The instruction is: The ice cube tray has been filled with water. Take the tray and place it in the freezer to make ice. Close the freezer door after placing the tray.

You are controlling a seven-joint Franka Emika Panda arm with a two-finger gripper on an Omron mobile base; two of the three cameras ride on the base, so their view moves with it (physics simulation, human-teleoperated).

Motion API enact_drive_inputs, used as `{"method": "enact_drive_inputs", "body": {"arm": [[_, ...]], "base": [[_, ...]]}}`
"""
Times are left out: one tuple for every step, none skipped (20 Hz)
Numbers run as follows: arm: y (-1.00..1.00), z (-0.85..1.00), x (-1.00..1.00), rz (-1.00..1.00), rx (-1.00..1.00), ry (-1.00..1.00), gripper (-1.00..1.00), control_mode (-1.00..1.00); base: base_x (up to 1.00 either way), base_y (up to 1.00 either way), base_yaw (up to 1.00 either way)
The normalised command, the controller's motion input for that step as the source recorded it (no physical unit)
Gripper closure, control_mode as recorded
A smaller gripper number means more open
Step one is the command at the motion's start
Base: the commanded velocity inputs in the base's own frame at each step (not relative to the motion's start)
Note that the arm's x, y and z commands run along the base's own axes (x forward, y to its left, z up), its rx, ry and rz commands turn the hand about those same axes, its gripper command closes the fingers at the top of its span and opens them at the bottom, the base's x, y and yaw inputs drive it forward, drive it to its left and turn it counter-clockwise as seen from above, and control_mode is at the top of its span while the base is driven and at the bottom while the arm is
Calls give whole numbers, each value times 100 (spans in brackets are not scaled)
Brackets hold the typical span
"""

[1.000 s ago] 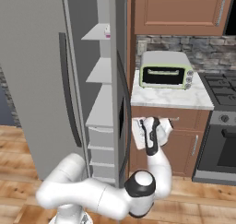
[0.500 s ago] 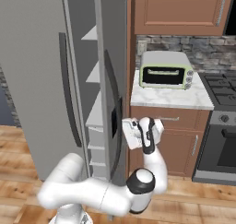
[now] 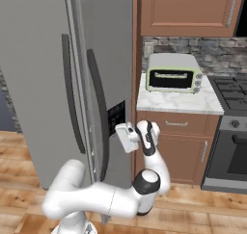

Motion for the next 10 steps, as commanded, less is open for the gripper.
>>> {"method": "enact_drive_inputs", "body": {"arm": [[76,-16,4,10,5,-24,-100,-100],[75,-12,5,6,3,-25,-100,-100],[74,-11,6,2,1,-26,-100,-100],[70,-8,4,0,0,-27,-100,-100],[69,-5,0,0,0,-28,-100,-100],[67,0,0,0,0,-29,-100,-100],[65,0,0,0,0,-31,-100,-100],[62,0,0,-5,0,-31,-100,-100],[59,0,0,-10,0,-31,-100,-100],[60,0,0,-15,0,-33,-100,-100]], "base": [[0,0,0],[0,0,0],[0,0,0],[0,0,0],[0,0,0],[0,0,0],[0,0,0],[0,0,0],[0,0,0],[0,0,0]]}}
